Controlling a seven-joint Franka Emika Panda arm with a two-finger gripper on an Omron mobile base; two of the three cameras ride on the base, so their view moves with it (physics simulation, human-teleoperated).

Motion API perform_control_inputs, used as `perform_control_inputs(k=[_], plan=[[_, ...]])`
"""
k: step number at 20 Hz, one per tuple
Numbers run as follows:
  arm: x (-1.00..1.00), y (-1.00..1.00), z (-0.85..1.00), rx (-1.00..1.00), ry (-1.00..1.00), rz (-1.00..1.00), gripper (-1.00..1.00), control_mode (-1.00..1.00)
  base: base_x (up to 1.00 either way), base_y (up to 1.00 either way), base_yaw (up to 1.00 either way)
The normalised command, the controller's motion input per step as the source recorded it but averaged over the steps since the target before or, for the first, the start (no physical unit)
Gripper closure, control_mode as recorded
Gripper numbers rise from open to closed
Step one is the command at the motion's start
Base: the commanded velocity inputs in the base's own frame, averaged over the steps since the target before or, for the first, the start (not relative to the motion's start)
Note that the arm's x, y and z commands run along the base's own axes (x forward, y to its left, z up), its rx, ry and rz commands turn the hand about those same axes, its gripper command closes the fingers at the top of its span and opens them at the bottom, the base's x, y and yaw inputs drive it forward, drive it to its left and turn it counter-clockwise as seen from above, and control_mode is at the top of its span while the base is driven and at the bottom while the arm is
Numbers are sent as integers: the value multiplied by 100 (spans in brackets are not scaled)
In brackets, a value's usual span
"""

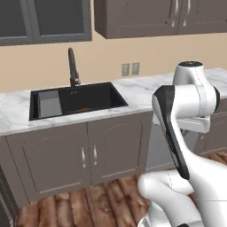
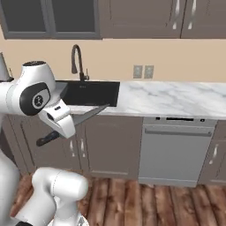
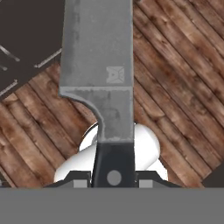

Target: Move the cutting board and knife to the sink. Then move spray from the shelves to the counter.

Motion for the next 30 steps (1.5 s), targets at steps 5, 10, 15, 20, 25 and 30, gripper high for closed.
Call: perform_control_inputs(k=[5, 10, 15, 20, 25, 30], plan=[[0, 0, 0, 0, 0, 0, 100, 100, 100, -16, 4], [0, 0, 0, 0, 0, 0, 100, 100, 100, -22, 12], [0, 0, 0, 0, 0, 0, 100, 100, 97, -11, 14], [0, 0, 0, 0, 0, 0, 100, 100, 33, -6, 26], [0, 0, 0, 0, 0, 0, 100, 100, 4, -25, 20], [67, -17, -11, 3, 6, 24, 100, -100, 0, 0, 0]])
